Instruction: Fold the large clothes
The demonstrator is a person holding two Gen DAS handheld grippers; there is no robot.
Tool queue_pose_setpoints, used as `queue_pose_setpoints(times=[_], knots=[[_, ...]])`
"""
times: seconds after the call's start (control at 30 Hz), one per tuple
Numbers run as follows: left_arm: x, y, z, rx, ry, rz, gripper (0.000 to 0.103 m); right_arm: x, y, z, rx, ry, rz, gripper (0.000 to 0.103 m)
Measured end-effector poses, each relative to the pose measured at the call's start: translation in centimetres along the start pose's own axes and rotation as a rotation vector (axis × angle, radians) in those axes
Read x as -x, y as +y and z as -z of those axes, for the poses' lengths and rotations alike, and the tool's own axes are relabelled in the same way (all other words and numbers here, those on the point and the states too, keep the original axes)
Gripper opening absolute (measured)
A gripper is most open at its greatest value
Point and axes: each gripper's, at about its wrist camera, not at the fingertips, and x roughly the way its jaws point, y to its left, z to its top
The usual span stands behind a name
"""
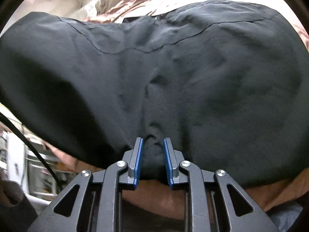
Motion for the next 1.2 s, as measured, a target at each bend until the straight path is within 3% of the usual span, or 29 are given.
queue_pose_setpoints(times=[0.2,0.3,0.33,0.37,0.57,0.73,0.97,1.0,1.07,1.2], knots=[[-3.7,-4.1,0.0,-0.057,0.055,0.028,0.011,7.3,-2.5,-0.5,-0.05,-0.129,-0.153,0.02],[-6.2,-5.8,0.3,-0.078,0.093,0.035,0.011,11.2,-5.1,-0.4,-0.086,-0.201,-0.183,0.046],[-7.3,-6.5,0.4,-0.087,0.108,0.035,0.011,12.4,-6.1,-0.3,-0.099,-0.233,-0.19,0.06],[-8.3,-7.0,0.6,-0.097,0.123,0.033,0.011,13.8,-7.2,-0.1,-0.111,-0.267,-0.193,0.063],[-14.7,-9.0,2.4,-0.151,0.239,0.002,0.011,18.3,-14.7,2.6,-0.224,-0.373,-0.155,0.063],[-21.2,-9.6,5.6,-0.184,0.369,-0.037,0.011,18.9,-20.0,5.5,-0.34,-0.389,-0.123,0.063],[-27.3,-10.6,11.0,-0.26,0.552,-0.08,0.013,19.5,-22.8,7.2,-0.393,-0.387,-0.106,0.063],[-27.9,-10.8,11.8,-0.281,0.582,-0.094,0.015,19.8,-22.7,7.3,-0.394,-0.385,-0.105,0.063],[-28.3,-11.0,12.4,-0.315,0.618,-0.1,0.029,20.0,-22.8,7.4,-0.396,-0.383,-0.109,0.063],[-26.6,-10.8,11.9,-0.284,0.622,-0.015,0.059,19.6,-22.7,7.2,-0.396,-0.373,-0.135,0.075]])
